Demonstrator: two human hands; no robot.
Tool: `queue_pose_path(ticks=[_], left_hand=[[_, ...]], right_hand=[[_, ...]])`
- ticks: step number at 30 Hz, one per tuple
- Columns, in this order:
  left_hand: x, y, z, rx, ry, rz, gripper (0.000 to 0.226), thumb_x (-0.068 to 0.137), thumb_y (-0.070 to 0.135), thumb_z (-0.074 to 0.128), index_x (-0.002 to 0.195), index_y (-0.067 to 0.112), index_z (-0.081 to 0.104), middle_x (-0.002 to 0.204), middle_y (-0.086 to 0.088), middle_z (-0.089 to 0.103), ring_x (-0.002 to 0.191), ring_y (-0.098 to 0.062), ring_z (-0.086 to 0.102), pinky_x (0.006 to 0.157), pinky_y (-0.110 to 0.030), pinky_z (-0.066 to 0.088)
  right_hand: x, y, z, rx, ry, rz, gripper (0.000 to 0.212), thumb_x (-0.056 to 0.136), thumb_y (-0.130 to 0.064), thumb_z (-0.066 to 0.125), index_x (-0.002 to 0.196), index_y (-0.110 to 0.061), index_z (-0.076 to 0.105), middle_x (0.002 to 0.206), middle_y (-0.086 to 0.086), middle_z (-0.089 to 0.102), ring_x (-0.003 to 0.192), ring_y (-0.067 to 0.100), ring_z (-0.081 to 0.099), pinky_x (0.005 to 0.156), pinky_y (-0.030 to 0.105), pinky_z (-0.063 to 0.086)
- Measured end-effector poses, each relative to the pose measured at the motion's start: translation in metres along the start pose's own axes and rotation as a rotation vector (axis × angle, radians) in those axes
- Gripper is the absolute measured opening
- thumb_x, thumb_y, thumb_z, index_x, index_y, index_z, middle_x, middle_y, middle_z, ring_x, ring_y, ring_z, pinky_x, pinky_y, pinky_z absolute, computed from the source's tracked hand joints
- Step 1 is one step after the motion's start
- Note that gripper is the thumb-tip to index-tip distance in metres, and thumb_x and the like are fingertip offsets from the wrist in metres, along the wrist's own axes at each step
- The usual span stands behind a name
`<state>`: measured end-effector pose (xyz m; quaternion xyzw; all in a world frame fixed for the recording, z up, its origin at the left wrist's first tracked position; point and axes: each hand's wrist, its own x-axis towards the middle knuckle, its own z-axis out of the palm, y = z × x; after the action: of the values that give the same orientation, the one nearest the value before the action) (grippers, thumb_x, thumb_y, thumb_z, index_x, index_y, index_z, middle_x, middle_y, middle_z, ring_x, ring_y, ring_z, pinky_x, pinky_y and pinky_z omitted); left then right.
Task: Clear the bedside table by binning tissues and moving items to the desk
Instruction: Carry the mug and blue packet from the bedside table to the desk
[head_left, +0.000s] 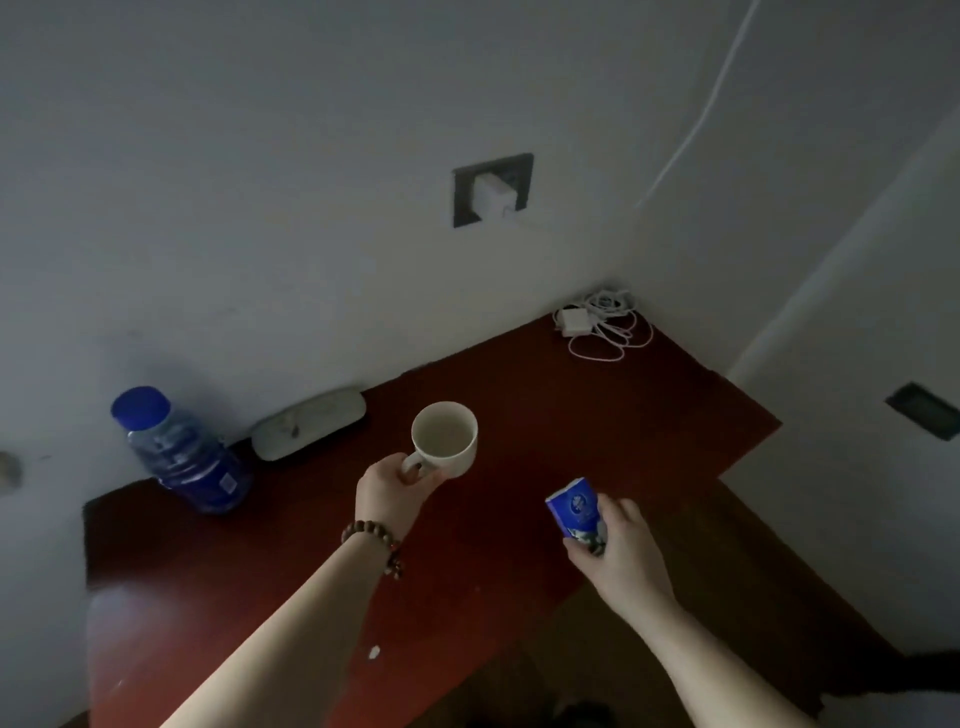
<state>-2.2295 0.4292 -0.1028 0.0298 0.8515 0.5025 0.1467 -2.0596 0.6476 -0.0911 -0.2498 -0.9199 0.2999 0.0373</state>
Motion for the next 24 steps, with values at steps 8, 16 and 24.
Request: queue_pose_path(ticks=[8,16,24], left_hand=[[0.061,-0.004,0.000,0.148,-0.070,-0.061,0.046,0.067,0.055,0.073,0.073,0.010,0.064,0.070,-0.006,0.066,0.062,-0.018,0.058,0.059,-0.034,0.047],[0.098,0.003,0.003,0.073,0.065,-0.081,0.045,0.063,0.042,0.082,0.084,0.016,0.051,0.075,0.007,0.055,0.075,-0.015,0.056,0.057,-0.022,0.035],[0.067,0.025,0.053,0.225,0.489,-0.020,0.127,0.046,0.080,0.064,0.145,0.041,-0.006,0.155,-0.005,0.010,0.139,-0.025,0.016,0.107,-0.047,0.019]], right_hand=[[0.107,-0.015,0.027,-0.135,-0.180,-0.201,0.061,0.079,-0.036,0.069,0.132,-0.017,0.045,0.117,-0.003,0.046,0.104,0.011,0.049,0.087,0.027,0.048],[0.155,-0.007,0.043,-0.227,-0.281,-0.329,0.065,0.078,-0.038,0.068,0.134,-0.019,0.041,0.123,-0.001,0.046,0.109,0.013,0.045,0.090,0.029,0.046],[0.166,0.000,0.048,-0.275,-0.294,-0.429,0.071,0.079,-0.041,0.067,0.139,-0.017,0.037,0.123,-0.001,0.047,0.110,0.013,0.044,0.091,0.027,0.043]])
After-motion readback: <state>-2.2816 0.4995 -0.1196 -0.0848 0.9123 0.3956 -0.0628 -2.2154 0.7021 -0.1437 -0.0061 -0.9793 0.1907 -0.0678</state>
